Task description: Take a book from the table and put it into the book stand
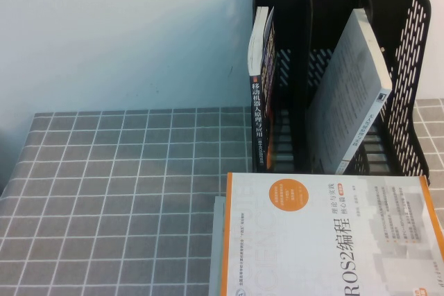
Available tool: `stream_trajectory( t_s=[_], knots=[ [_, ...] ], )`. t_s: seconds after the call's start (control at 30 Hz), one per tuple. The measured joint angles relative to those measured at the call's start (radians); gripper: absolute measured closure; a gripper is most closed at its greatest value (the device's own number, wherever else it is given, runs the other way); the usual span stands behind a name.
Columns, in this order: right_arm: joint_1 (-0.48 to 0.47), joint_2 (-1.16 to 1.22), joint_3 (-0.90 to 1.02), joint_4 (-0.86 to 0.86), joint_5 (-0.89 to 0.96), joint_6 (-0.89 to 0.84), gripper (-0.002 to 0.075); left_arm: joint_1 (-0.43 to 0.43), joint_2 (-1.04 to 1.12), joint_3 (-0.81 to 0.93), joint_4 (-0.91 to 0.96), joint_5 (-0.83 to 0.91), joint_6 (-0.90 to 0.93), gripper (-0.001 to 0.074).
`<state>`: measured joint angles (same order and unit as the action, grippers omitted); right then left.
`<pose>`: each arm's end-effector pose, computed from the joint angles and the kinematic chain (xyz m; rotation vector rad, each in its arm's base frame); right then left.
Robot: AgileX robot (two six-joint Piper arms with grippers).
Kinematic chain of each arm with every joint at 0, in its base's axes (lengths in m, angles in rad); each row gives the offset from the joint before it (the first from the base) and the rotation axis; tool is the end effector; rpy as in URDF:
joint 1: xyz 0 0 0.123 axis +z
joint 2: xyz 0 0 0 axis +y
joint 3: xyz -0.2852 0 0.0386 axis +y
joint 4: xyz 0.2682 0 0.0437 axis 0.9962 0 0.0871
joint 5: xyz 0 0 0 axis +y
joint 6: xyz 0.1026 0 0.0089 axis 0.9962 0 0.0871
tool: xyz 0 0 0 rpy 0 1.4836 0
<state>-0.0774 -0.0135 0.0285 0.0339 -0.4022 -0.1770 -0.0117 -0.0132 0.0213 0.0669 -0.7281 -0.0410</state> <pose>0.0744 -0.0071 0.2444 -0.0256 1.0986 -0.2076 0.0541 -0.0052 0.2735 0.0502 0.7641 -0.0196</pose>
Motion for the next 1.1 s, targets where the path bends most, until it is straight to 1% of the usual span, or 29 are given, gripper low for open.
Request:
stream_trajectory(
  t_s=[0.07,0.13,0.2,0.27,0.3,0.33,0.43,0.5,0.6,0.7,0.8,0.87,0.97,1.1],
  knots=[
    [0.000,0.000,0.000,0.000,-0.014,0.000,0.0729,0.000,-0.002,0.000,0.000,-0.069,0.000,0.0738],
    [0.000,0.000,0.000,0.000,-0.009,-0.010,0.0729,0.000,-0.002,0.000,0.000,-0.099,0.000,0.0738],
    [0.000,-0.001,0.000,0.007,0.028,-0.018,0.0729,0.000,-0.002,0.000,-0.027,-0.104,-0.002,0.0738],
    [0.000,-0.001,0.000,0.040,0.081,-0.012,0.0729,0.000,-0.002,0.000,-0.083,-0.065,-0.009,0.0738],
    [0.000,-0.001,0.000,0.066,0.097,-0.008,0.0729,0.000,-0.002,-0.003,-0.108,-0.017,-0.009,0.0738],
    [0.000,-0.001,0.000,0.091,0.109,-0.006,0.0729,0.000,-0.003,-0.020,-0.127,0.076,-0.004,0.0738],
    [0.000,-0.001,-0.002,0.139,0.140,-0.005,0.0729,0.000,-0.003,-0.150,-0.118,0.434,0.000,0.0738],
    [0.000,-0.001,-0.029,0.157,0.188,-0.017,0.0729,0.000,-0.003,-0.251,-0.104,0.628,0.000,0.0738],
    [0.000,-0.001,-0.111,0.165,0.295,-0.094,0.0729,0.000,0.003,-0.369,-0.097,0.839,0.000,0.0738],
    [0.000,-0.001,-0.222,0.165,0.476,-0.131,0.0729,0.000,0.056,-0.452,-0.095,1.000,-0.007,0.0738],
    [0.000,0.043,-0.336,0.165,0.715,-0.124,0.0729,0.000,0.146,-0.492,-0.109,1.103,-0.063,0.0738],
    [0.000,0.118,-0.410,0.165,0.843,-0.117,0.0729,0.000,0.221,-0.503,-0.152,1.127,-0.090,0.0738],
    [0.000,0.267,-0.506,0.165,0.976,-0.106,0.0729,0.000,0.320,-0.510,-0.294,1.139,-0.110,0.0738],
    [0.000,0.462,-0.611,0.166,1.080,-0.054,0.0729,0.000,0.447,-0.494,-0.479,1.149,-0.110,0.0738]
  ],
)
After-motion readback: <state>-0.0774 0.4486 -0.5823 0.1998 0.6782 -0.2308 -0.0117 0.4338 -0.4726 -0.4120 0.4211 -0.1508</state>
